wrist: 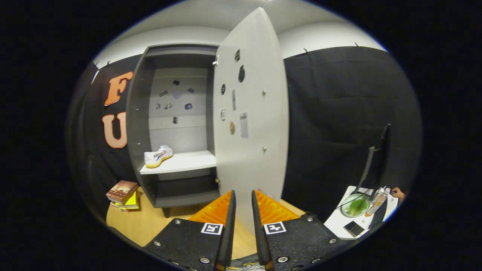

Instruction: Open the shoe cabinet door, grab the shoes and put them into the shoe cabinet, then close the shoe cabinet door.

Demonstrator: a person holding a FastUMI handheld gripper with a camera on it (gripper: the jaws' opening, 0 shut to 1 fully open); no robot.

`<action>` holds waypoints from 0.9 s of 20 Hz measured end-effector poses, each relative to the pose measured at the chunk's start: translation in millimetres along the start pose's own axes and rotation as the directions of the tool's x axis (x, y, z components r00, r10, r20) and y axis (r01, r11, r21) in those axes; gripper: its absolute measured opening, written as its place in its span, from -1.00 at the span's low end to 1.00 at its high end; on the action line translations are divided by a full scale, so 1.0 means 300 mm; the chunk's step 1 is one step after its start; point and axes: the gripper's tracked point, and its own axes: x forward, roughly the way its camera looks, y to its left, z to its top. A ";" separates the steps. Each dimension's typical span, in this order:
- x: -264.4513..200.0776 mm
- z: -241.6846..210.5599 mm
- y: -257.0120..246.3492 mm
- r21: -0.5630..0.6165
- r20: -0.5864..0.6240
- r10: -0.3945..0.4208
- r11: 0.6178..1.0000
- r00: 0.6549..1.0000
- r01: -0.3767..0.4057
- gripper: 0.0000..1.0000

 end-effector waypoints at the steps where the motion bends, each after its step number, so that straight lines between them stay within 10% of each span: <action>1: 0.014 -0.048 0.048 -0.007 -0.025 0.031 1.000 0.999 -0.031 -0.40; 18: 0.272 -0.911 0.489 -0.232 -0.450 0.197 0.916 0.871 -0.327 0.11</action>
